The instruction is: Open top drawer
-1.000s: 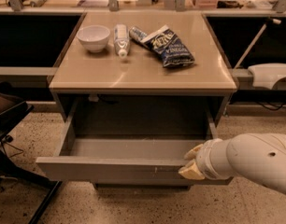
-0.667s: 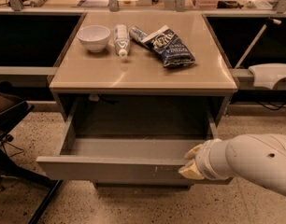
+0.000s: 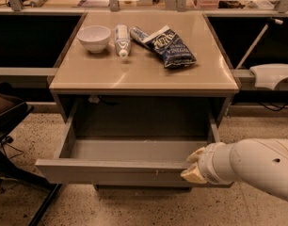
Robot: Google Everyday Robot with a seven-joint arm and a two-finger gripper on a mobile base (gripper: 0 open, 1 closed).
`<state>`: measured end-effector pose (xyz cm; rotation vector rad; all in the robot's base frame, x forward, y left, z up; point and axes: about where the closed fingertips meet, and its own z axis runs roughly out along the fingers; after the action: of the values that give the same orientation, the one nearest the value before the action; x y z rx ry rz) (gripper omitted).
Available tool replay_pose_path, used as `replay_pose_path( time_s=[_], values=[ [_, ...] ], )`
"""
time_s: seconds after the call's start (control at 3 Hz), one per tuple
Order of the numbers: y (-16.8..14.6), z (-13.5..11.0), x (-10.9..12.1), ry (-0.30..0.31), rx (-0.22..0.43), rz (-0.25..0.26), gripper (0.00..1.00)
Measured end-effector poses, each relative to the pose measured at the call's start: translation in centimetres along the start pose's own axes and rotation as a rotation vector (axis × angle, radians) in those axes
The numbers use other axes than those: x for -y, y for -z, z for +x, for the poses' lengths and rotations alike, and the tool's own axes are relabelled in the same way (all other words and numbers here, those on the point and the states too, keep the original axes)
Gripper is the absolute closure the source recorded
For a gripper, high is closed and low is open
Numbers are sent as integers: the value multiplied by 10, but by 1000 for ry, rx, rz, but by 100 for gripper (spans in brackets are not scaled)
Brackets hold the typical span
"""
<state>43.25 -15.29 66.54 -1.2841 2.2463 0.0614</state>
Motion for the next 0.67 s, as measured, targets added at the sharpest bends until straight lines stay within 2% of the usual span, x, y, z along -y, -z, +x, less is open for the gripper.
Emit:
replay_pose_path(
  time_s=[0.33, 0.67],
  values=[
    [4, 7, -1, -3, -7, -5, 100],
    [11, 15, 4, -33, -11, 1, 100]
  ],
)
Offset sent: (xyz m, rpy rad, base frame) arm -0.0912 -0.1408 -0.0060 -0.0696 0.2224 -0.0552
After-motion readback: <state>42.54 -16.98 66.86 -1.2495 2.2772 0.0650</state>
